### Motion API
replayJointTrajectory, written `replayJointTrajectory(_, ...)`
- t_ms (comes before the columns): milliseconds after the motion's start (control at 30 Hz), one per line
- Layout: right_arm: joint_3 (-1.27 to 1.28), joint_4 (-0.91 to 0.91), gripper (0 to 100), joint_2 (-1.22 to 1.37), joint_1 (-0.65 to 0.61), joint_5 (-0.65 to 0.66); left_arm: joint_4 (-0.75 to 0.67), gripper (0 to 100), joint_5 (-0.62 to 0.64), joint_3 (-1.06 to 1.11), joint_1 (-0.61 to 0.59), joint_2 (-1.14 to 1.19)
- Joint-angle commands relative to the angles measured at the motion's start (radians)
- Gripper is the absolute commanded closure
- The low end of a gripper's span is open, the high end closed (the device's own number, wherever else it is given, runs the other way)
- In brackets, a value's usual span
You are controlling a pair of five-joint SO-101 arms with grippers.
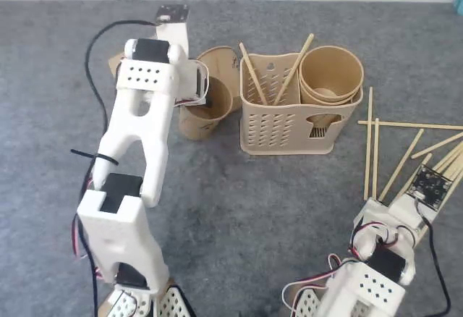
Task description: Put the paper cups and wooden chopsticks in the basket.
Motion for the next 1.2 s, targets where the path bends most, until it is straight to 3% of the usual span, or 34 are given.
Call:
replayJointTrajectory(0, 0.003, -0.013, 87.4, -0.018, -0.007, -0.009, 0.015, 78, 0.006, -0.045, -0.005, -0.066)
replayJointTrajectory(100, 0.003, -0.013, 87.4, -0.018, -0.007, -0.009, 0.023, 82, 0.008, -0.044, -0.043, -0.06)
replayJointTrajectory(267, 0.003, -0.013, 87.4, -0.018, -0.007, -0.009, 0.025, 99, 0.008, -0.042, -0.097, -0.055)
replayJointTrajectory(567, 0.003, -0.013, 87.6, -0.018, -0.005, -0.009, 0.101, 99, 0.003, -0.062, -0.094, -0.066)
replayJointTrajectory(833, 0.003, -0.013, 87.6, -0.018, -0.005, -0.009, 0.169, 99, 0.005, -0.208, -0.143, -0.086)
replayJointTrajectory(1167, 0.003, -0.013, 87.6, -0.018, -0.005, -0.009, 0.169, 99, 0.008, -0.216, -0.091, -0.428)
